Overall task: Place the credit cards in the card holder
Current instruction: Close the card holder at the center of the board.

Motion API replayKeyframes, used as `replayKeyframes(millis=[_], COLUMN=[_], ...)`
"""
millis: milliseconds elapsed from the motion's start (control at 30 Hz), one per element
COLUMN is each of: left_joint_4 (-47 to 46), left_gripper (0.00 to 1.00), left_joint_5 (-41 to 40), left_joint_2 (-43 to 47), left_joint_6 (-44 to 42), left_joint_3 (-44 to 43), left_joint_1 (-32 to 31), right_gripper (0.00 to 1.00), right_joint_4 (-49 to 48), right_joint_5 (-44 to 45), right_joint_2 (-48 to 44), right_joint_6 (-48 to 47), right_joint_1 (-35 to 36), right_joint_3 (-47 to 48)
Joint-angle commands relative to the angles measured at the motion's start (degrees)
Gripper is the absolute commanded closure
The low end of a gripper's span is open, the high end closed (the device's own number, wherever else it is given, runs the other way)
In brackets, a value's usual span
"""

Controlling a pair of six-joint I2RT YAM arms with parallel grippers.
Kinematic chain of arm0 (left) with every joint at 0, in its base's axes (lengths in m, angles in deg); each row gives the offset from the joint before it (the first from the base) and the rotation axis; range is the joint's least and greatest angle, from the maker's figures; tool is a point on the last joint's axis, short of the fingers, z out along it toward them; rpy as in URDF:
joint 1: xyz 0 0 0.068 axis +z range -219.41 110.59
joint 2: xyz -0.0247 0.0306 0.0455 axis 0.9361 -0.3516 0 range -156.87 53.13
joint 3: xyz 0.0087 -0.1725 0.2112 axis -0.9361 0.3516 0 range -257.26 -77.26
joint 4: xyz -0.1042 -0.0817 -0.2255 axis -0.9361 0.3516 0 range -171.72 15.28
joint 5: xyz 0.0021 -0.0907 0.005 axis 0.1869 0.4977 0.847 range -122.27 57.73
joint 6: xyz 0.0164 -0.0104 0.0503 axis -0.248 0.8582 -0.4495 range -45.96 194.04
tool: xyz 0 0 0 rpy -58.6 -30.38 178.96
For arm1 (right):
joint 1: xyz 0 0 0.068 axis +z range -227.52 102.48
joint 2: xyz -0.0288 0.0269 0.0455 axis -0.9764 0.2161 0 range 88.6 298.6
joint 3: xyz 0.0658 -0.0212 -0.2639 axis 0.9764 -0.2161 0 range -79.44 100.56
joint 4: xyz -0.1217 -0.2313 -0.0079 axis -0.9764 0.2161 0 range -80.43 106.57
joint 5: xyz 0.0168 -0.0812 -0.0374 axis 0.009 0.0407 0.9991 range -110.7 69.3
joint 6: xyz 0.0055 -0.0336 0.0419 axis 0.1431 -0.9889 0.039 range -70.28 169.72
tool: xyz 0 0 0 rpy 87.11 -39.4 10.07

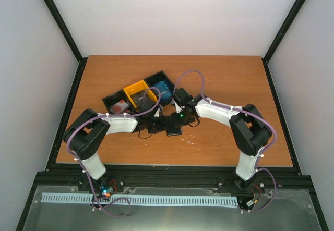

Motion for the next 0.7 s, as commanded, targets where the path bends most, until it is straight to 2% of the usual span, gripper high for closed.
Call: replayKeyframes(millis=[0, 667], left_joint_4=[6.7, 6.2], left_gripper=[0.62, 0.62], left_joint_5=[-5.6, -4.8], left_joint_2=[-3.9, -4.2], left_joint_6=[0.0, -0.3], left_joint_3=[2.4, 2.5], left_joint_1=[-0.3, -0.3], right_gripper=[0.97, 0.97], right_joint_4=[-0.9, -2.4], right_joint_5=[-2.2, -0.8], right_joint_2=[1.1, 2.6], right_joint_6=[-0.6, 1.8], right_joint_1=[0.6, 1.1], right_joint_3=[0.7, 0.9])
